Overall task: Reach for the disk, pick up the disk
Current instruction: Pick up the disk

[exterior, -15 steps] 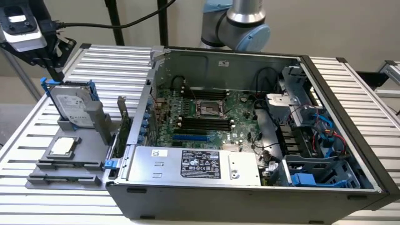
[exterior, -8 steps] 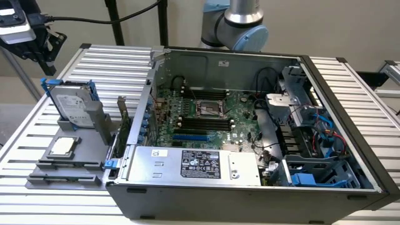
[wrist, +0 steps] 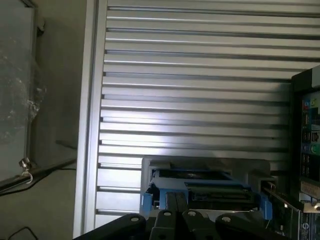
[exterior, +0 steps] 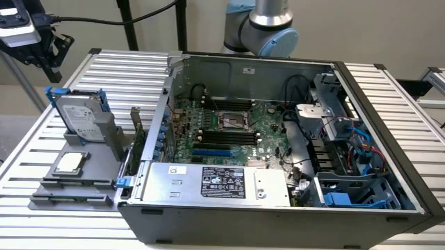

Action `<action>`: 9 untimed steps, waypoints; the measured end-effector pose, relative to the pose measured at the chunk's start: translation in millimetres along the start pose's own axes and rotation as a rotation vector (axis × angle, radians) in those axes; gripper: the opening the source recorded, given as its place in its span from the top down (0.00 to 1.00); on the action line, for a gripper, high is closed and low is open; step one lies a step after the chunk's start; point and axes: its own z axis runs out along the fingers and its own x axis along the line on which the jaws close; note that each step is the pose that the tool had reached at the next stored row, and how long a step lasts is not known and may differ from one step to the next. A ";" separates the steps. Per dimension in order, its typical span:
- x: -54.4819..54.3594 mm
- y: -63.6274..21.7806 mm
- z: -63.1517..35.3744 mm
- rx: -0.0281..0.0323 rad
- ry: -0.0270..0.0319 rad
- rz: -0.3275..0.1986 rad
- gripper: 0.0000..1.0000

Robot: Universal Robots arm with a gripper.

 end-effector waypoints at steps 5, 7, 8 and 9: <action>0.0 0.0 0.0 0.0001 0.0031 -0.091 0.89; 0.0 0.0 0.0 0.0002 0.0044 -0.127 0.89; 0.0 0.0 0.0 0.0002 0.0050 -0.145 0.89; 0.0 0.0 0.0 0.0002 0.0057 -0.164 0.89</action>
